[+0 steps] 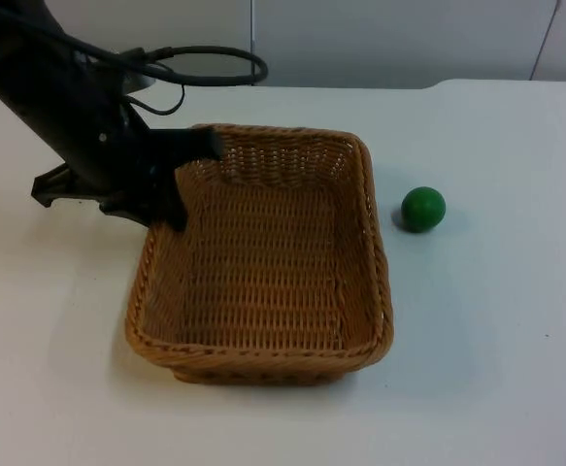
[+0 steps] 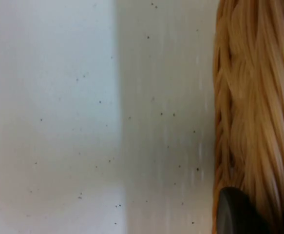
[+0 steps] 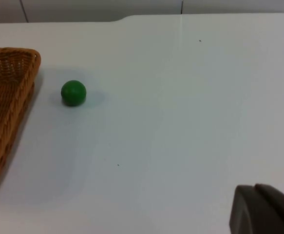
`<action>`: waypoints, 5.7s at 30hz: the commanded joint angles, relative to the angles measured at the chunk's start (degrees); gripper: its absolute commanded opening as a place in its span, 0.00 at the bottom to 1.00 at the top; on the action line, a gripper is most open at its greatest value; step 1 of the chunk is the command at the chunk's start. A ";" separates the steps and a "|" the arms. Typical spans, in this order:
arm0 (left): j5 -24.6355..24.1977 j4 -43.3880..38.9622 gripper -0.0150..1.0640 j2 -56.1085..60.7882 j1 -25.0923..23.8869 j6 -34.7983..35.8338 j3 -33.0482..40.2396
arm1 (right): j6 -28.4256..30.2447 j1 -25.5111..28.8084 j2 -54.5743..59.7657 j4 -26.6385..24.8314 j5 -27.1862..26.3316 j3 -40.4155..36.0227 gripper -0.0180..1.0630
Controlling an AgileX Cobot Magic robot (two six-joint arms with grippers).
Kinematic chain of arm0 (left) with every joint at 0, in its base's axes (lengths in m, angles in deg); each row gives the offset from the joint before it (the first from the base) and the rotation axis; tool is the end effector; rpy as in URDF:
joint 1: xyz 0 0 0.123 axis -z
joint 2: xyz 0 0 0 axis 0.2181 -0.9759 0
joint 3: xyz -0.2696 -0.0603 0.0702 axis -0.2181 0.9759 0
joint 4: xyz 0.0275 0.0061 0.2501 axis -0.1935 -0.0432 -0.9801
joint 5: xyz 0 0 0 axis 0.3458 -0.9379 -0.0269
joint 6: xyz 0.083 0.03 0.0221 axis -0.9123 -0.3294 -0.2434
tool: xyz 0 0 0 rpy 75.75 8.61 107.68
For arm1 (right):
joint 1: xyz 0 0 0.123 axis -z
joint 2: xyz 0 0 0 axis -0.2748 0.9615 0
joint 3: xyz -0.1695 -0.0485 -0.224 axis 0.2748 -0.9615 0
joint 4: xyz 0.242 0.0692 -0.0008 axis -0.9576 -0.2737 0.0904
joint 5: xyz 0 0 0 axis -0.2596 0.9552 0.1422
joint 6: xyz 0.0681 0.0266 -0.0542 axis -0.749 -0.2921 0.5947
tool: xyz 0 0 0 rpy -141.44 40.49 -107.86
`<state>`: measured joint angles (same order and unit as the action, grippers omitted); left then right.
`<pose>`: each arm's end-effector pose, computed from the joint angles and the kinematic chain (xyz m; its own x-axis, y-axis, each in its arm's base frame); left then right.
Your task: Pick up the basket with the left hand and place the ball into the basket with the right hand.
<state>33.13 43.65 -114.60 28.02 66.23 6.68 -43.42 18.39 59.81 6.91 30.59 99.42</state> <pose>0.3867 -0.1356 0.1101 -0.9675 -0.0441 -0.2489 0.0566 0.9219 -0.3833 -0.0074 0.0021 0.2800 -0.4673 -0.0202 -0.8839 0.0061 0.9996 -0.0261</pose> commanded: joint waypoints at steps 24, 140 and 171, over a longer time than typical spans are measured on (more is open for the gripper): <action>-3.88 1.19 0.01 12.77 -4.52 0.37 -0.09 | 0.05 0.20 -0.23 -0.29 -0.53 -0.40 0.01; -4.35 10.30 0.01 12.00 -7.85 -6.19 0.01 | -3.76 -11.58 82.73 5.53 -24.48 29.81 0.08; -4.00 10.30 0.01 12.00 -7.85 -6.19 0.01 | -11.92 -21.25 115.55 2.54 -27.86 51.07 0.72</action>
<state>28.76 52.29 -103.09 20.39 59.85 6.68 -55.19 -2.69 174.97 9.88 3.81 150.05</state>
